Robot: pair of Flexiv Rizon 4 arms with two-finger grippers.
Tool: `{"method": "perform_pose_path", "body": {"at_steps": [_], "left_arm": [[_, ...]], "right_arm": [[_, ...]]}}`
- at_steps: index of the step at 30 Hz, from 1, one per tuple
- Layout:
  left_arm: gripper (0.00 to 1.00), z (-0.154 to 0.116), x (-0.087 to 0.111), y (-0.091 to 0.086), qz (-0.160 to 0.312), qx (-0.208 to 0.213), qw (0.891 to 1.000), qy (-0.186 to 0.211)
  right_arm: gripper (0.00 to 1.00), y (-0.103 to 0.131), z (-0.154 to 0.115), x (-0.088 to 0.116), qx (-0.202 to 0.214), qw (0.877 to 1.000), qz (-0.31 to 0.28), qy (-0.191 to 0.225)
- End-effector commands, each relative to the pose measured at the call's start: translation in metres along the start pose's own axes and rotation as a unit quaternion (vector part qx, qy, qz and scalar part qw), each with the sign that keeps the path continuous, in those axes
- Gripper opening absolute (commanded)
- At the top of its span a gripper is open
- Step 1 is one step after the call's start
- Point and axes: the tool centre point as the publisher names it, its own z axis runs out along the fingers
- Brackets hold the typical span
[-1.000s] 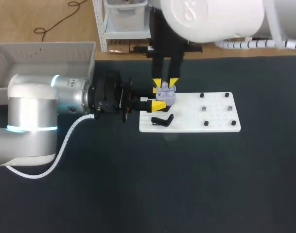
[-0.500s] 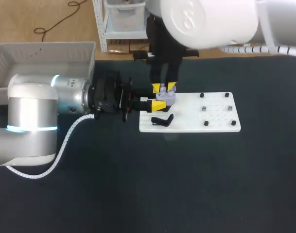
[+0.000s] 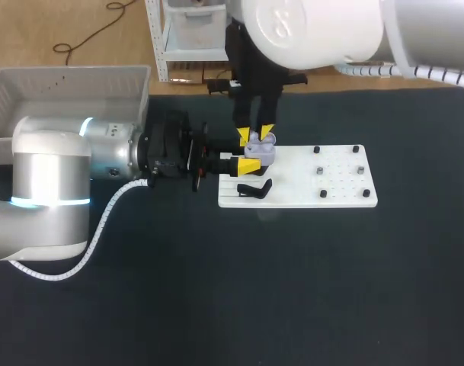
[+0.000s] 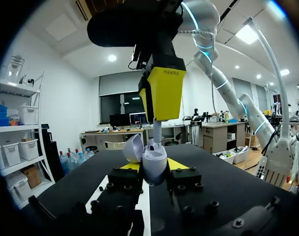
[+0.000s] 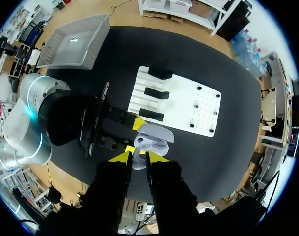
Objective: Pick up each earbud case from the left stands, insert the matching earbuds, close the lid, and place the case in the box.
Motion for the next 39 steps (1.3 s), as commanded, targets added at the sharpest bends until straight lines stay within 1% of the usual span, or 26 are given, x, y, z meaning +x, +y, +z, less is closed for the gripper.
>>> {"method": "perform_pose_path", "body": {"at_steps": [1,8,19,39], "left_arm": [[0.0,0.0,0.0,-0.001,0.001,-0.002,1.0,0.0],[0.0,0.0,0.0,-0.001,0.001,-0.002,1.0,0.0],[0.0,0.0,0.0,-0.001,0.001,-0.002,1.0,0.0],[0.0,0.0,0.0,-0.001,0.001,-0.002,1.0,0.0]], "right_arm": [[0.0,0.0,0.001,-0.005,0.003,1.0,-0.006,0.006],[0.0,-0.003,0.001,-0.007,0.01,1.0,-0.011,0.006],[0.0,-0.002,0.005,-0.004,0.013,1.0,-0.019,0.015],[0.0,-0.003,0.014,-0.003,0.011,1.0,-0.012,0.021]]}}
